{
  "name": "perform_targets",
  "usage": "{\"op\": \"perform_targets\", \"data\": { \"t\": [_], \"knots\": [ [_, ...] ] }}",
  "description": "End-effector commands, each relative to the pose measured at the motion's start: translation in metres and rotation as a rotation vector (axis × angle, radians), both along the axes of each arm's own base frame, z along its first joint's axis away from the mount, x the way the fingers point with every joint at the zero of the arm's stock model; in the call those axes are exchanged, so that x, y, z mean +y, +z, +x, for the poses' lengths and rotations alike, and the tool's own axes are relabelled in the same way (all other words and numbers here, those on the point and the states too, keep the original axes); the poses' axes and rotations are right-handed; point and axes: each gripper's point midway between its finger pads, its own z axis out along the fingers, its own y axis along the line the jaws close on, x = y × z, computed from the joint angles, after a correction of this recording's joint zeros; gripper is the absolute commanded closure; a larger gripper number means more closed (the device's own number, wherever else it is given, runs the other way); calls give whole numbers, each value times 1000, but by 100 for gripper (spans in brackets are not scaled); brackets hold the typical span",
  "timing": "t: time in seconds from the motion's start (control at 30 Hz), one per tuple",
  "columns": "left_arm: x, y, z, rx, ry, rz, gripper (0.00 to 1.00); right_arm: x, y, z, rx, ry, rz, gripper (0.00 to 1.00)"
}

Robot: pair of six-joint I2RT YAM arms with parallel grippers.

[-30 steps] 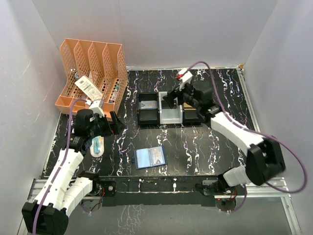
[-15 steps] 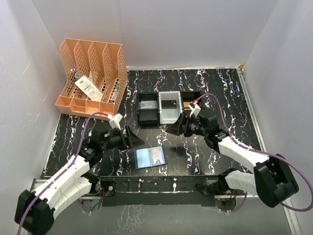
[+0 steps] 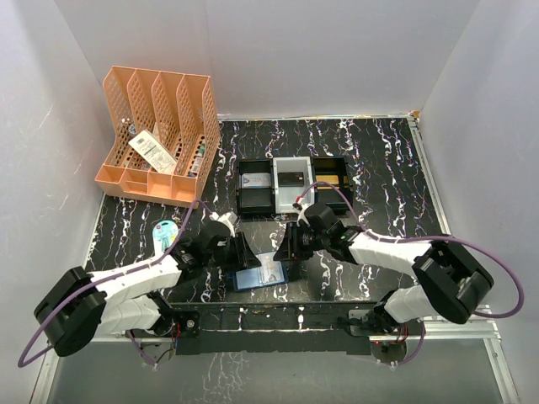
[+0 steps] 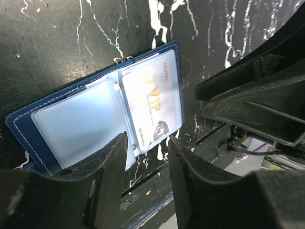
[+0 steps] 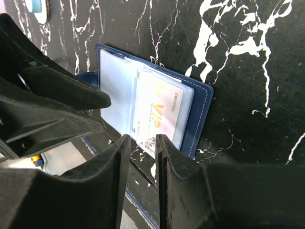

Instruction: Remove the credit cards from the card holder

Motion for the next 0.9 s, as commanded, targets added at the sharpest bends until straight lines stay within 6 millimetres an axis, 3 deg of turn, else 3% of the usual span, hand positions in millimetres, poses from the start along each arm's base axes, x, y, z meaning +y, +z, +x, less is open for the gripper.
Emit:
{"op": "perform_targets", "data": {
  "t": [0.0, 0.4, 0.67, 0.87],
  "knots": [
    [-11, 9, 13, -45, 49, 5, 63, 16, 13, 13, -32, -15, 9, 75],
    [-17, -11, 8, -12, 46, -7, 68, 8, -26, 4, 55, -33, -75, 79],
    [2, -39, 5, 41, 128, 75, 72, -2, -48, -4, 96, -42, -135, 82],
    [-6, -36, 2, 33, 119, -19, 75, -3, -53, -8, 117, -44, -136, 84]
  ]
}}
